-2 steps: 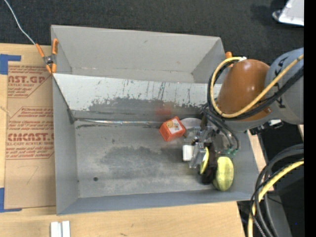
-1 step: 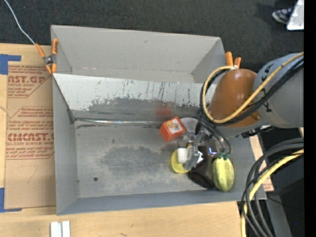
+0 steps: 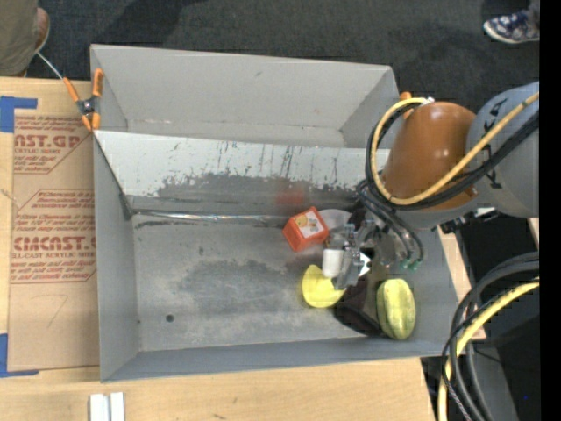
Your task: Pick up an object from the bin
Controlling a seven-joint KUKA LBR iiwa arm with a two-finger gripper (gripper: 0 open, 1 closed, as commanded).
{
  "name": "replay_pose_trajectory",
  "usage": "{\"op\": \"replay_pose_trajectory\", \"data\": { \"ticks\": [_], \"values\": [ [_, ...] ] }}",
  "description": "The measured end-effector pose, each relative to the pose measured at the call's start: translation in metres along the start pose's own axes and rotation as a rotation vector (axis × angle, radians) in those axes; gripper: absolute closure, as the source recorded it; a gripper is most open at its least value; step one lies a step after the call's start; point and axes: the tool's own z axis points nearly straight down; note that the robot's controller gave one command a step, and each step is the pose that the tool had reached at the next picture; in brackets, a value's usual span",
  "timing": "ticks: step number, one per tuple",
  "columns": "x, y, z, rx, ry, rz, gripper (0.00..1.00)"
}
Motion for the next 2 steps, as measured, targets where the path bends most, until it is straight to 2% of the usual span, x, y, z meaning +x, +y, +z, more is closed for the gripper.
{"op": "replay_pose_trajectory", "data": {
  "ticks": [1, 2],
  "values": [
    [0.000, 0.000, 0.000, 0.000, 0.000, 0.000, 1.00],
    [0.011, 0.006, -0.076, 0.000, 0.004, -0.003, 1.00]
  ]
}}
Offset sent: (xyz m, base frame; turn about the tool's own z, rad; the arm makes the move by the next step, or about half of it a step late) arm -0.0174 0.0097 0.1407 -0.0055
